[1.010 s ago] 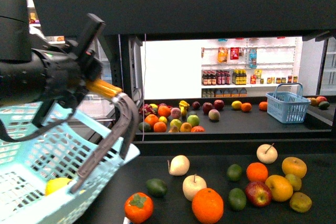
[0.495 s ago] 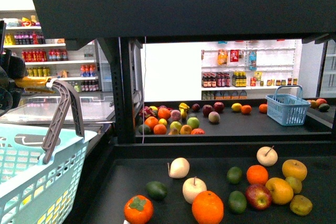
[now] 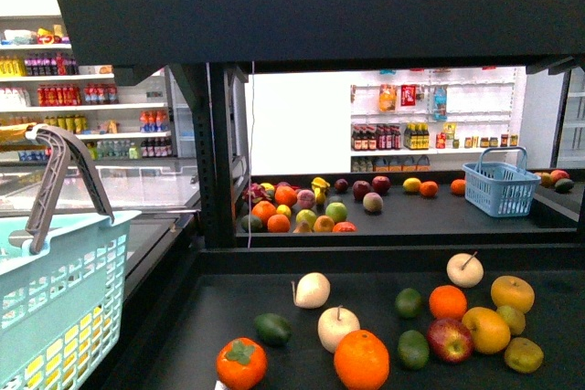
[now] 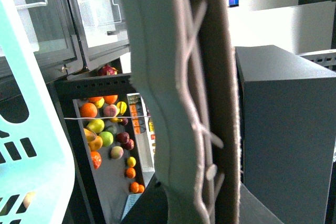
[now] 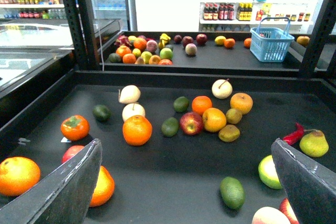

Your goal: Pick lemon from shelf

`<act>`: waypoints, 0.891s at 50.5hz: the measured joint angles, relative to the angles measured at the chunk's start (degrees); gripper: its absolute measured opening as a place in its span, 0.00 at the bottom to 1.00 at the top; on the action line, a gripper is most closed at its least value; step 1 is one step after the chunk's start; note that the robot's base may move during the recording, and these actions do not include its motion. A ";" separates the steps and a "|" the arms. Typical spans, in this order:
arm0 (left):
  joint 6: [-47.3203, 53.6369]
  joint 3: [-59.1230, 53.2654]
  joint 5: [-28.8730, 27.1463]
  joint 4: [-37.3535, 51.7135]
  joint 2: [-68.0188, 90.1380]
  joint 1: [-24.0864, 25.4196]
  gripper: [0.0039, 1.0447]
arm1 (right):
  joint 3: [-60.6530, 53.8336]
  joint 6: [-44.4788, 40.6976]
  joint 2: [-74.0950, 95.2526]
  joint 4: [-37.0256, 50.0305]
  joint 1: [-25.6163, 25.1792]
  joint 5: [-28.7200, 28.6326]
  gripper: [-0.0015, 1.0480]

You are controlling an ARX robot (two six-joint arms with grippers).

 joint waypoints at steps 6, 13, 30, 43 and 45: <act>-0.70 -0.04 2.69 1.60 0.90 1.53 0.08 | 0.00 -0.02 0.00 0.00 0.00 -0.02 0.93; -1.57 -1.03 5.64 4.28 1.70 3.54 0.08 | 0.00 0.00 0.00 0.00 0.00 0.00 0.93; -1.62 -6.95 9.55 12.66 3.30 8.70 0.08 | 0.00 0.00 0.00 0.00 0.00 0.00 0.93; -1.60 -8.66 9.75 14.38 3.32 8.85 0.08 | 0.00 -0.02 -0.02 0.00 0.00 -0.02 0.93; -1.49 -8.68 9.66 14.36 3.32 8.79 0.08 | 0.00 0.00 -0.02 0.00 0.00 -0.02 0.93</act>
